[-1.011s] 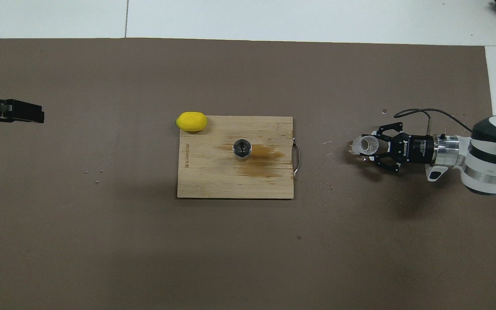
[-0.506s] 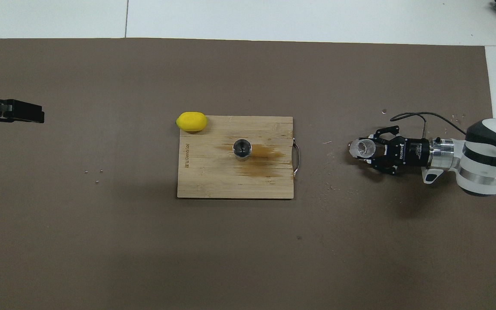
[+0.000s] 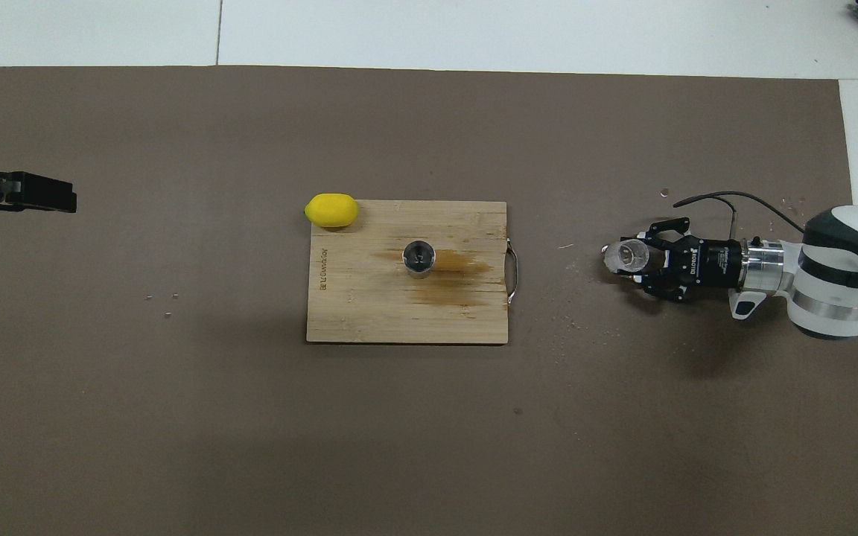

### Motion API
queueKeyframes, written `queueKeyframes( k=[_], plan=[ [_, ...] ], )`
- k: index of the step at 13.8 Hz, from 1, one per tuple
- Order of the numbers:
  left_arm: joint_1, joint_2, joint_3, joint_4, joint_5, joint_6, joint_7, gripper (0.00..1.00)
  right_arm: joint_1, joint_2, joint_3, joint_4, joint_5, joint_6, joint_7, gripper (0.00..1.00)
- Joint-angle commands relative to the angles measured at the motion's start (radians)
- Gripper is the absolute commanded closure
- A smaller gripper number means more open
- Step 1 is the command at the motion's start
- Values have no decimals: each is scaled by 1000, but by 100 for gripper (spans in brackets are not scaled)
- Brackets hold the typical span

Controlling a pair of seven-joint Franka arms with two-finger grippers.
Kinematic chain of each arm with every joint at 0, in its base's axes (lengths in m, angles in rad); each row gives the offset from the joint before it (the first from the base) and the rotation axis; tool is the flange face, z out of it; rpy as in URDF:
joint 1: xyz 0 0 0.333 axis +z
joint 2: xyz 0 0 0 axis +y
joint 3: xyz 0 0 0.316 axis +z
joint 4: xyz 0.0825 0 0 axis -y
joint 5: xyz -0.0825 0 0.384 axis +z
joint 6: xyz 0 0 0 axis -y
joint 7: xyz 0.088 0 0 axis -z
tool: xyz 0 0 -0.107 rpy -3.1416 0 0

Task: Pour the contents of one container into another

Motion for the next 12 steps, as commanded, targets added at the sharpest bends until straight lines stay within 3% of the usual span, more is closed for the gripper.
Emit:
queueKeyframes(
  k=[1,7,12],
  plan=[
    [-16,-11,12,-21,-8,20,-13,0,-1,-4,9,-5,23,-3,4,1],
    [-16,-11,12,-21,-8,19,-15,0,2,-108,6,16,-40,-11,128,1],
    [-14,-12,12,-7,-8,-16,-15,0,48,-283,6,25,-269,41,165,1]
  ],
)
